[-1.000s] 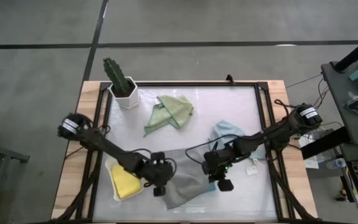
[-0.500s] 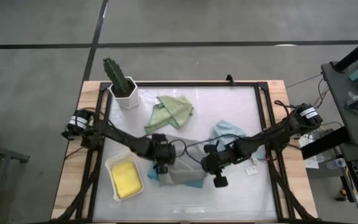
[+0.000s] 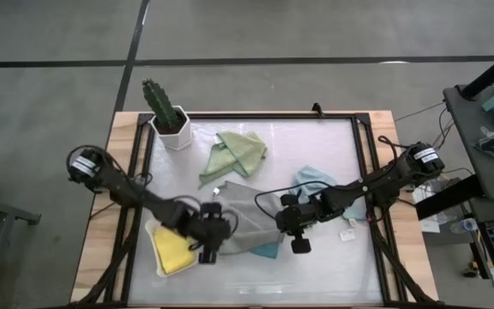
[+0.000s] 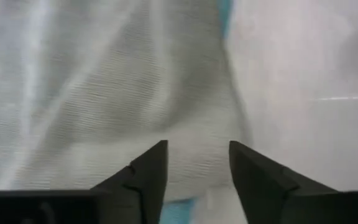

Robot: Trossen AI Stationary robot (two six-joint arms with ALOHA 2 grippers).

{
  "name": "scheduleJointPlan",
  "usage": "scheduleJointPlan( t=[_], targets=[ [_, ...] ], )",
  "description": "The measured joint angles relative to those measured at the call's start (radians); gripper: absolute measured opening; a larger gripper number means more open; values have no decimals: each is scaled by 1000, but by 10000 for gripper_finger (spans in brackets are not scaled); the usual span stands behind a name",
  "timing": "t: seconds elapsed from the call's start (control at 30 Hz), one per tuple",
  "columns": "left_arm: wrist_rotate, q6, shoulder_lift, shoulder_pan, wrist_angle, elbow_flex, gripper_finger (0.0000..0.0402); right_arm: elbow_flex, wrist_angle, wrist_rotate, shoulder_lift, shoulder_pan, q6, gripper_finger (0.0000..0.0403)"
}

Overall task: Fold microfiber towels
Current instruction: Fold the gray microfiber towel

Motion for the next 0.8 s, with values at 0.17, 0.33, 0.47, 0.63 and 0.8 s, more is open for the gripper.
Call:
scheduleJointPlan(
  t=[0.17, 0.33, 0.47, 0.63, 0.8],
  targets=[
    [-110, -73, 56, -106, 0, 10, 224, -1, 13, 3, 0, -9, -2, 8],
    [-224, -77, 132, -132, 4, 37, 252, -1, 11, 4, 0, -15, -14, 9],
    [-207, -80, 202, -131, 2, 66, 252, -1, -2, 3, 0, -17, -14, 8],
    [-200, -81, 248, -132, -10, 117, 241, -1, -3, 3, 0, -17, -5, 8],
    [-183, -162, 263, -137, -23, 121, 226, -1, -3, 2, 0, -17, 9, 9]
  ],
)
